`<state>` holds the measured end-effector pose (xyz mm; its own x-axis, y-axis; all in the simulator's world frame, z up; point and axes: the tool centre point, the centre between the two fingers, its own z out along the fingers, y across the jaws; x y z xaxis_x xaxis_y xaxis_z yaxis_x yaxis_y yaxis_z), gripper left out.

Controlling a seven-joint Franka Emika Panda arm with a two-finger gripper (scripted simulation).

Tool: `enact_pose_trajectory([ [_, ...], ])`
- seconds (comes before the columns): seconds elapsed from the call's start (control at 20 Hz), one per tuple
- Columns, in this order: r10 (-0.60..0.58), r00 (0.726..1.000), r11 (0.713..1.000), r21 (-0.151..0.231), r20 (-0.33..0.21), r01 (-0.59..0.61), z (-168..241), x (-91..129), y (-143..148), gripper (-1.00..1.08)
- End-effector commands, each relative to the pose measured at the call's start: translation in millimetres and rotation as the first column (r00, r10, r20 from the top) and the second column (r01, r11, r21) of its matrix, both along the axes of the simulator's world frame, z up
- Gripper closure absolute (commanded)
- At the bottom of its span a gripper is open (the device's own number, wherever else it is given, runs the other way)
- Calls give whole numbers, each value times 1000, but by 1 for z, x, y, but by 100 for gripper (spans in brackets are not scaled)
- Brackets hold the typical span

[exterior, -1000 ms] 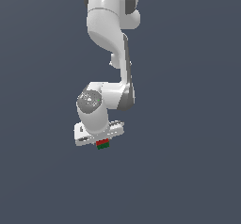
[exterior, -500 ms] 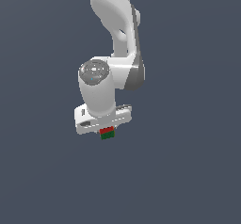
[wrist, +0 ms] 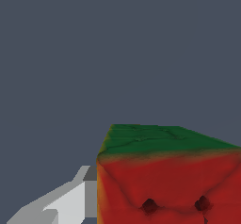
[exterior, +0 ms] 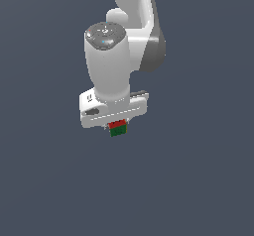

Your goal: Pick up the object and move it to a goal position.

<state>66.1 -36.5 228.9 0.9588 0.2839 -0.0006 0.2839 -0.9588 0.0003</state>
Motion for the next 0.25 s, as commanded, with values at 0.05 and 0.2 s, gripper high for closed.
enact_pose_trajectory([
  [0.05, -1, 1000, 1000, 0, 1, 1, 13, 0, 3, 108],
  [0.2, -1, 1000, 1000, 0, 1, 1, 15, 0, 4, 108],
])
